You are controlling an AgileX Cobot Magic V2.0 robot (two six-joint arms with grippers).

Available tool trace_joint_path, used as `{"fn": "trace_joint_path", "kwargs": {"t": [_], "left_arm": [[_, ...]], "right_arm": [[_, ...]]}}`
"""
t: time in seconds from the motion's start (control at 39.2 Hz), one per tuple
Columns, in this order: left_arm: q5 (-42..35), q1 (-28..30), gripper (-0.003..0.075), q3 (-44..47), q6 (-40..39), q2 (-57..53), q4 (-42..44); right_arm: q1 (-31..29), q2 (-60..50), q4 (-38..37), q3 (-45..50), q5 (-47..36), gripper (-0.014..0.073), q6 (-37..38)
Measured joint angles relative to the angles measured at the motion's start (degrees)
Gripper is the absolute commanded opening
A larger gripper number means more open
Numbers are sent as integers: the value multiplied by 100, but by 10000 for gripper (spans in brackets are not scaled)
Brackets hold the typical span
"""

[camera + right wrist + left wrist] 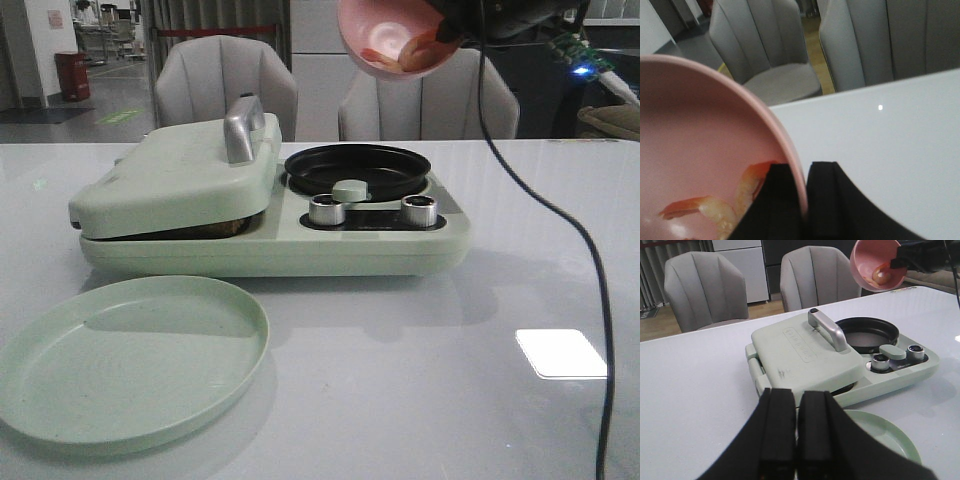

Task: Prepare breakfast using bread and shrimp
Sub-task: 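Tilt the pink bowl over the black pan to pour the shrimp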

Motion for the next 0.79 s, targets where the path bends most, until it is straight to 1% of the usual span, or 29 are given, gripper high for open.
{"fn": "trace_joint_path", "kwargs": {"t": [0.08,0.18,0.28,0.36,0.48,0.56,0.79], "left_arm": [[0,0,114,0,0,0,0],[0,0,113,0,0,0,0],[0,0,113,0,0,0,0],[0,0,113,0,0,0,0],[0,0,113,0,0,0,0],[0,0,113,0,0,0,0],[0,0,113,0,0,0,0]], "right_arm": [[74,234,-456,-14,-661,142,0],[85,526,-1451,-30,-1357,142,-34],[85,707,-2177,-40,-1568,142,-186],[85,752,-2576,-40,-1667,142,-425],[85,765,-2969,-40,-1974,142,-1252],[85,765,-3106,-40,-2143,142,-1941],[85,765,-3323,-40,-2164,142,-3762]]}}
